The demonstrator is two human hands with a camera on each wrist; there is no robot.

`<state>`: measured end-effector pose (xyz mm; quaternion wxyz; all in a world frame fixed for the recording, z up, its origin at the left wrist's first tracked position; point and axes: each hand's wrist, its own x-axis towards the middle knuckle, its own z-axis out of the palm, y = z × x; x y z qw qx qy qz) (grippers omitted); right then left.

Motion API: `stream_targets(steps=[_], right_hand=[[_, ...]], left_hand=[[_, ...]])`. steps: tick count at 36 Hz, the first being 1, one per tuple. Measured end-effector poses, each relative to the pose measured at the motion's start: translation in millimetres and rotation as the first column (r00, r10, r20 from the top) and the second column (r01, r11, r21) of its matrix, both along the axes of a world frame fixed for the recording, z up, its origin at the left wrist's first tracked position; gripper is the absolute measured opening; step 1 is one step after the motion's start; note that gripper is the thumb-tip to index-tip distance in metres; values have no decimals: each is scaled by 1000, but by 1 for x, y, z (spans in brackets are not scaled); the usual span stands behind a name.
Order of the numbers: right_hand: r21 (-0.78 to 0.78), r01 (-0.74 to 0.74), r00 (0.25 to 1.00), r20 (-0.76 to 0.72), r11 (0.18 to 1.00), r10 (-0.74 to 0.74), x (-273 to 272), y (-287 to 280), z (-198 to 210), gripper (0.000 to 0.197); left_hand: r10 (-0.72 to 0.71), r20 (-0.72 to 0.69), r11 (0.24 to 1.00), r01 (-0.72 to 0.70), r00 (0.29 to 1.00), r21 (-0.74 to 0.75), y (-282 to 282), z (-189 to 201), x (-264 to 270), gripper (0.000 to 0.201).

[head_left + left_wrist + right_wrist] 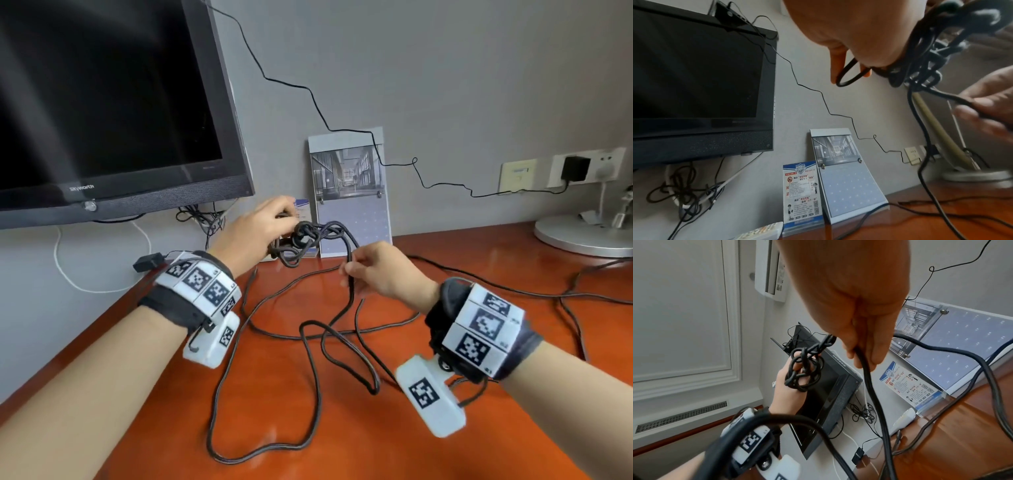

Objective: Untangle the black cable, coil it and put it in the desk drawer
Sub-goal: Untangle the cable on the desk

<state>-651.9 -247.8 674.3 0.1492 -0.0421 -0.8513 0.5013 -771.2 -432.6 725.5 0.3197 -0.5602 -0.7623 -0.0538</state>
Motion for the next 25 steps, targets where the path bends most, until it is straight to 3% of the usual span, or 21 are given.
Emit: stream_targets(steps=[3,7,12,14,18,20,22,25], right_hand=[[-14,77,993,-84,997,-78,-2,0,-5,17],[51,110,986,-135,993,-102,-4,1,-11,21],[39,136,987,-90,990,-132,-6,5,-20,32],[62,138,989,-68,988,-134,-6,2,-26,34],[110,174,984,-44,978,-171,-8,-1,-39,32],[76,179,984,-11,981,-178,-9,4,-45,33],[9,147,989,34,989,-147,-10,8,-51,34],[-20,118,992,57,993,-117,-12,7,-57,32]], left_hand=[[-83,-78,996,80,993,-39,-1,-4,-1,57],[-169,-162,971,136,972,-197,2,-13,1,47],[-63,-331,914,-79,941,-397,-2,-18,-5,28],[19,-372,855,-208,928,-475,-9,-18,-6,41],[127,-359,717,-335,925,-611,-14,-23,-7,56],[210,-251,728,-322,945,-605,-16,-32,-10,64],[367,62,788,-274,928,-552,-18,-40,-10,72],[212,523,973,-131,825,-188,-6,-52,-6,44]])
